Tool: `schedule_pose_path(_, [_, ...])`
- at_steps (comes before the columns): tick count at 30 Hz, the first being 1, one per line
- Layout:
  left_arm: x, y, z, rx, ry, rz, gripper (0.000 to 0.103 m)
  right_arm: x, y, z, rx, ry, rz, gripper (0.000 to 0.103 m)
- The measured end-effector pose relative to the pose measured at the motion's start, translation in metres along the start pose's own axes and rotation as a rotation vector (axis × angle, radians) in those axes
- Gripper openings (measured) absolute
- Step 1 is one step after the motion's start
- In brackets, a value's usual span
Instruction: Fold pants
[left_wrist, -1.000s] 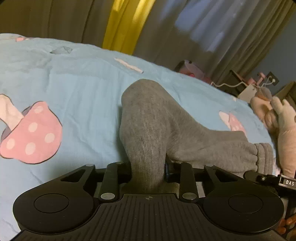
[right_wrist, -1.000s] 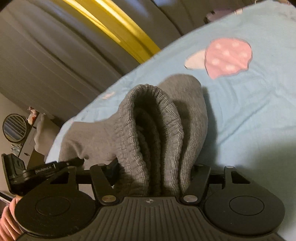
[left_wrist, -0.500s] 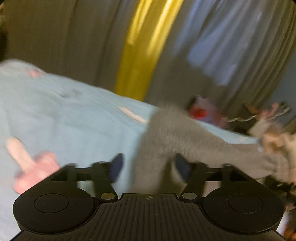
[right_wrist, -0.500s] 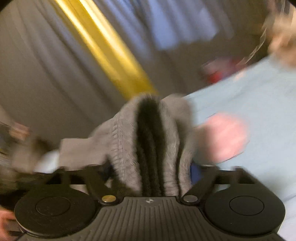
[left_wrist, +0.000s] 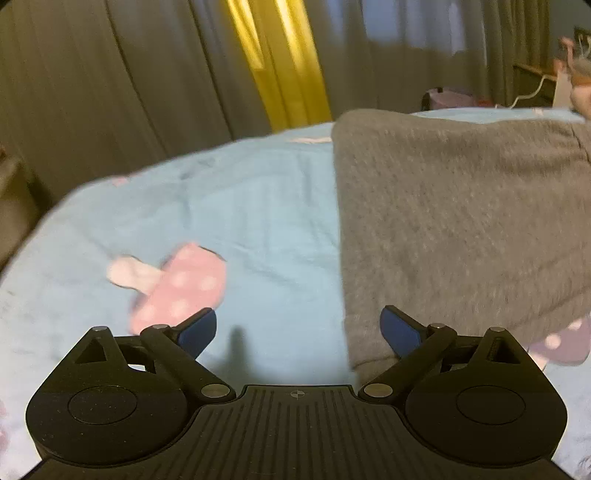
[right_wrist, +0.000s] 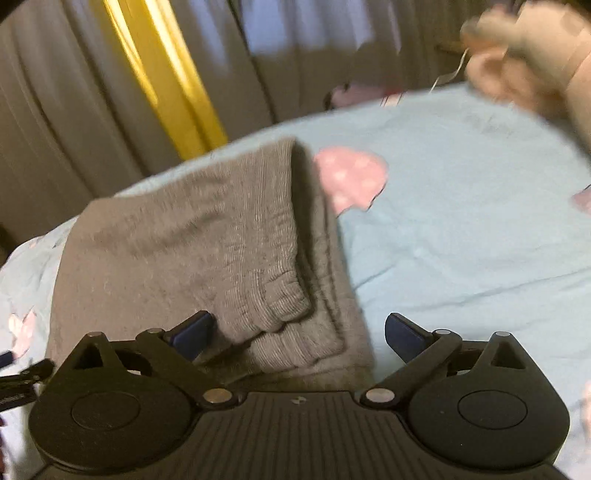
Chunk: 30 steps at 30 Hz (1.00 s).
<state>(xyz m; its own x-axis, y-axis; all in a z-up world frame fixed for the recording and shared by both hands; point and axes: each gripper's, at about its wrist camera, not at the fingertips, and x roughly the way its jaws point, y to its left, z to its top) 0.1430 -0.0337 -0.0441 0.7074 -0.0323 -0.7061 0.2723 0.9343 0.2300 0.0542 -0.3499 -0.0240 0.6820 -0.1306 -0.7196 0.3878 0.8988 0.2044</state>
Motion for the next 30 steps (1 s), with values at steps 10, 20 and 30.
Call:
schedule_pose_path(10, [-0.026, -0.003, -0.051, -0.176, 0.263, -0.128, 0.100, -0.042, 0.018, -0.066, -0.017, 0.168, 0.003, 0.099])
schedule_pose_path(20, [-0.096, -0.012, -0.060, -0.192, 0.112, -0.080, 0.101, -0.092, 0.059, -0.091, -0.175, 0.109, -0.037, 0.099])
schedule_pose_path(30, [-0.174, -0.018, -0.058, -0.172, -0.033, -0.112, 0.101, -0.186, 0.075, -0.091, -0.268, -0.191, 0.032, 0.099])
